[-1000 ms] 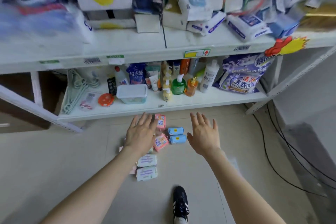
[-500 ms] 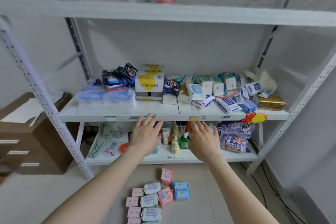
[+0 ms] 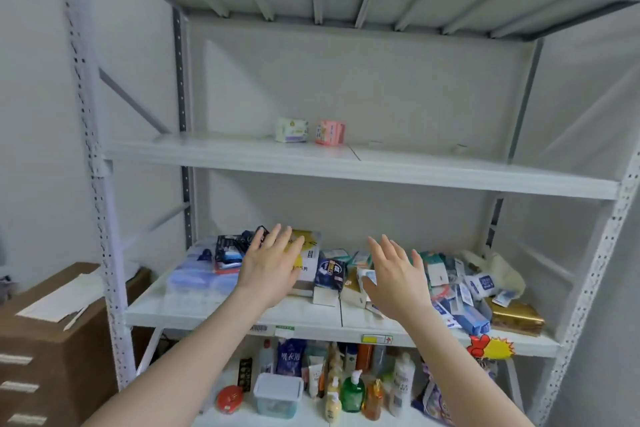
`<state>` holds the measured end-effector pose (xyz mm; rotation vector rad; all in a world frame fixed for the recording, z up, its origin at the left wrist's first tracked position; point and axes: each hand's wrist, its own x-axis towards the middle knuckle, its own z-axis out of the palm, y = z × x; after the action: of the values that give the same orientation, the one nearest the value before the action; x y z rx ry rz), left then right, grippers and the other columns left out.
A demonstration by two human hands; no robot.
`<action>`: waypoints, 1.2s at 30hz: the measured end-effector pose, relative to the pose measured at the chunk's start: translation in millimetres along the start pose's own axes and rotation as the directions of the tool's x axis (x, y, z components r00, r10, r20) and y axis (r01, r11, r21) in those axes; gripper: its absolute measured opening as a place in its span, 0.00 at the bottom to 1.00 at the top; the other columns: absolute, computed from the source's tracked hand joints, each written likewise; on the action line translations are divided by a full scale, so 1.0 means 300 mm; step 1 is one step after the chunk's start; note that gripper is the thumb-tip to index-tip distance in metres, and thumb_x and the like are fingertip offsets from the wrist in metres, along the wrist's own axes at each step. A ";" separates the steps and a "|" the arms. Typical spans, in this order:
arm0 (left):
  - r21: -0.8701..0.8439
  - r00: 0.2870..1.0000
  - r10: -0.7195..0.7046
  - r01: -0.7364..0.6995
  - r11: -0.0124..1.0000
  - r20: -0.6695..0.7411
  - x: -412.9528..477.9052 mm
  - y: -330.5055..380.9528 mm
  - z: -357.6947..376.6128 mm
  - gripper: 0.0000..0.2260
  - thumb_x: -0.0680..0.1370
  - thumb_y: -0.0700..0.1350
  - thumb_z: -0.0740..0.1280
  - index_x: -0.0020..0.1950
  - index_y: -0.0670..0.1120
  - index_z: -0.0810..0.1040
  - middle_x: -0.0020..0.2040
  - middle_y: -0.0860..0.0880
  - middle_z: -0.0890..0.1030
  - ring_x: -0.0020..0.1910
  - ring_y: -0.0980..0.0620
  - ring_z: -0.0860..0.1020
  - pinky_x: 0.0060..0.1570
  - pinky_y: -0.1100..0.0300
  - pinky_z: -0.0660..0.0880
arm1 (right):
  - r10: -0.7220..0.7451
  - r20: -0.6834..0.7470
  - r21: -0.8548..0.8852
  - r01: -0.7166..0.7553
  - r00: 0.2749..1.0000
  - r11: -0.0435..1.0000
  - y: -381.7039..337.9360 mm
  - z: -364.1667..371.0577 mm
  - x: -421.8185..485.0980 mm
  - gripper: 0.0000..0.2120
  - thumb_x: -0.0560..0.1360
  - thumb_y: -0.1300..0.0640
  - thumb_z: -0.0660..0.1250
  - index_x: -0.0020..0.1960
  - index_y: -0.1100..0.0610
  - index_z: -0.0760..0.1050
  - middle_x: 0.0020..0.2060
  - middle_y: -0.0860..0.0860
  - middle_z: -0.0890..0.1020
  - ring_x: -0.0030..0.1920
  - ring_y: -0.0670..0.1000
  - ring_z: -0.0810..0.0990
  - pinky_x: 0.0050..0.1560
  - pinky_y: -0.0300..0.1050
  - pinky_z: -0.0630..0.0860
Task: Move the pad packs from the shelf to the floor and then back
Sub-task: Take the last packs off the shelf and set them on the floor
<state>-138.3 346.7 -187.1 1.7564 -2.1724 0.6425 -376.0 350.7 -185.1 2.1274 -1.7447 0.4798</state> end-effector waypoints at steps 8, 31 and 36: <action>0.048 0.988 -0.037 0.045 0.998 -0.149 0.199 -0.030 -0.183 0.28 0.81 0.58 0.55 0.79 0.52 0.54 0.80 0.46 0.55 0.79 0.46 0.51 0.75 0.45 0.45 | -0.038 -0.122 0.009 0.040 0.992 0.999 0.087 -0.163 0.174 0.34 0.78 0.44 0.59 0.78 0.51 0.49 0.78 0.53 0.55 0.77 0.53 0.55 0.74 0.60 0.52; 0.060 0.971 -0.121 0.136 0.989 -0.205 1.173 -0.412 -0.054 0.28 0.80 0.60 0.57 0.77 0.51 0.58 0.78 0.46 0.60 0.78 0.45 0.55 0.75 0.44 0.50 | 0.003 -0.210 0.155 0.031 0.978 0.987 0.192 -0.059 1.223 0.30 0.77 0.43 0.60 0.76 0.52 0.57 0.71 0.50 0.68 0.69 0.55 0.68 0.67 0.56 0.63; 0.057 0.966 -0.178 0.192 0.980 -0.188 1.411 -0.468 0.050 0.29 0.80 0.60 0.58 0.78 0.52 0.56 0.78 0.47 0.59 0.78 0.46 0.54 0.75 0.43 0.50 | -0.032 -0.148 0.193 0.061 0.989 0.979 0.231 0.016 1.509 0.31 0.77 0.43 0.61 0.75 0.52 0.57 0.71 0.52 0.69 0.69 0.56 0.68 0.65 0.57 0.64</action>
<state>-96.2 -44.0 24.4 1.8317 -1.8600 0.8114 -359.8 -55.6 25.8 2.1988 -1.6228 0.8029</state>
